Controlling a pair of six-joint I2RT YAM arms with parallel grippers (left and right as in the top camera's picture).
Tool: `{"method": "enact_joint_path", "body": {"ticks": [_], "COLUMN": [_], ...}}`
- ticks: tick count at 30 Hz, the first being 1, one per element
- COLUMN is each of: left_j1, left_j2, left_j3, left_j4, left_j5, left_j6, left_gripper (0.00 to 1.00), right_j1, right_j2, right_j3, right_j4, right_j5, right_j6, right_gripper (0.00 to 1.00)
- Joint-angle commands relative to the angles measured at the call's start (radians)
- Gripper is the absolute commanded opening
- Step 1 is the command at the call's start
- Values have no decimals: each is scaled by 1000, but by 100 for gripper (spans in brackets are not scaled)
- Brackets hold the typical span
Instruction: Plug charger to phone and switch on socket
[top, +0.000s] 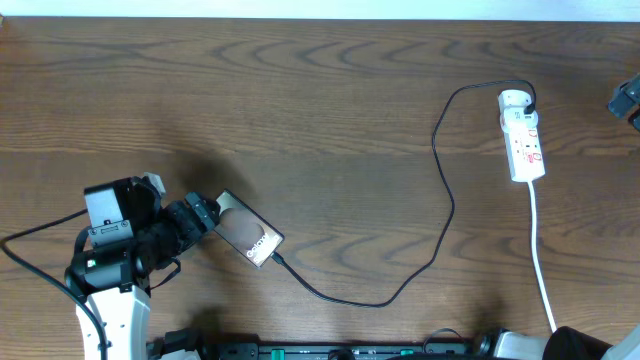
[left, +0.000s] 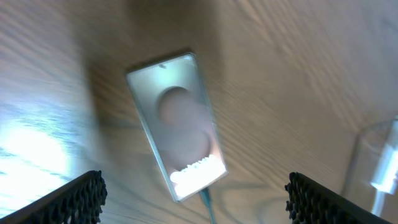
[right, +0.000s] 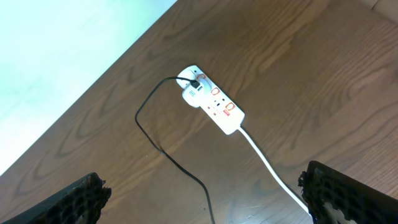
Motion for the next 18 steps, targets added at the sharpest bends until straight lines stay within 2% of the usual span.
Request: {"method": "enact_joint_path", "body": {"ticks": [1,4,7,11,18], "left_j1": [-25,-47,-74,-119,-173], "left_j2": [-50,-145,-260,-427,-653], "left_j3": [-36,-92,-176,-309,-538], "left_j4": [7,83,240,501,999], "left_j5": [-175,-201,-201,-198,-198], "left_j6": [18,18,18,47,209], "left_gripper": [92,91,92,91,91], "right_j1": [-3,-3,-3,-3,-3], "right_j2": [-3,-3,-3,-3,-3], "right_j3": [1,1,1,1,1], "right_j4": [0,0,0,0,0], "right_j5": [8,8,8,8,8], "right_j6": [15,14,14,14,14], "right_gripper": [99,99,99,99,99]}}
